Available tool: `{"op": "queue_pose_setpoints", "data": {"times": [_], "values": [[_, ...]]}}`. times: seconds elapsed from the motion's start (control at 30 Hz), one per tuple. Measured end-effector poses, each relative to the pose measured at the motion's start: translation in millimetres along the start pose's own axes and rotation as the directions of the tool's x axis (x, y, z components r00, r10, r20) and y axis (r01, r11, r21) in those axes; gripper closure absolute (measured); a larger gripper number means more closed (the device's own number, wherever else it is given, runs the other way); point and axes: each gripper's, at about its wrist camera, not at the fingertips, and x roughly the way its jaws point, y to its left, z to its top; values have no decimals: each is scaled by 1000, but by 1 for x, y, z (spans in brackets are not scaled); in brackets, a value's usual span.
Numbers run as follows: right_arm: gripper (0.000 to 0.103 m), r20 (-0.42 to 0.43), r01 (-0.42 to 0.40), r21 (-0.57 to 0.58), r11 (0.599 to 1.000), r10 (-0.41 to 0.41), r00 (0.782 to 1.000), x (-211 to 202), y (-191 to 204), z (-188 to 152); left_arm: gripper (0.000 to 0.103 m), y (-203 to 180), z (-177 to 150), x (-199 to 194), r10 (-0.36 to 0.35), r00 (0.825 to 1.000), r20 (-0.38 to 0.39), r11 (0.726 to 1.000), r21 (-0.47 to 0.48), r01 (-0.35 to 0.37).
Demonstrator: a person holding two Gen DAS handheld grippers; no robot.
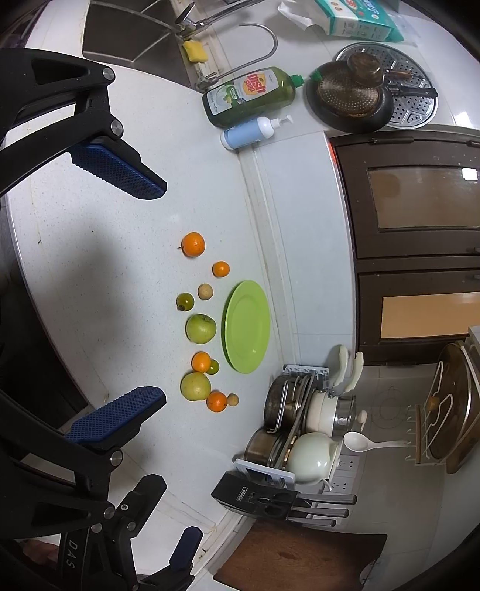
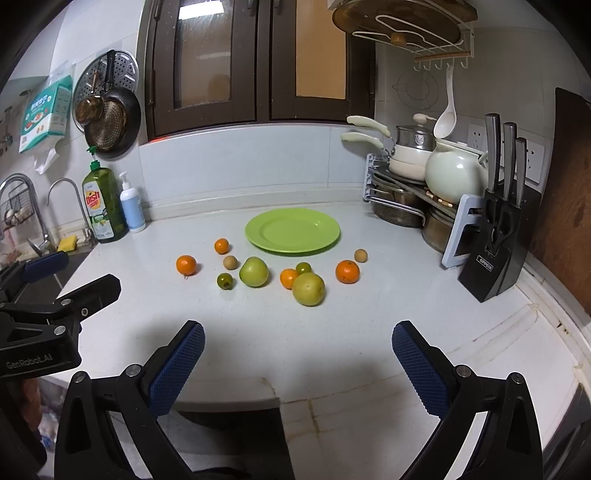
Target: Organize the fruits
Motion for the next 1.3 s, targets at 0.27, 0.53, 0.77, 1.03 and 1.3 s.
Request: {"op": "queue_pose_setpoints", "data": {"times": [0.27, 0.53, 0.77, 1.03, 1.3], "values": [[1, -5, -3, -1, 1000, 3, 1000, 2, 1, 2, 0, 2, 1, 2, 0, 1000, -4, 1000, 0, 0], [1, -7, -1, -2, 1000, 1, 1000, 3, 1, 3, 0, 4, 1, 5, -6, 1000, -6, 1000, 2, 6], [1, -19, 5, -3, 1000, -5, 1000, 10, 4, 5, 0, 6, 3, 12, -12, 1000, -15, 1000, 4, 12], [1, -46, 11, 1, 1000, -11, 999, 29, 7, 9, 0, 13, 8, 32, -27, 999, -39, 1000, 13, 27], [1, -95, 32, 8, 999, -32, 995, 67, 15, 15, 2, 23, 14, 71, -74, 996, -46, 994, 75, 77]]}}
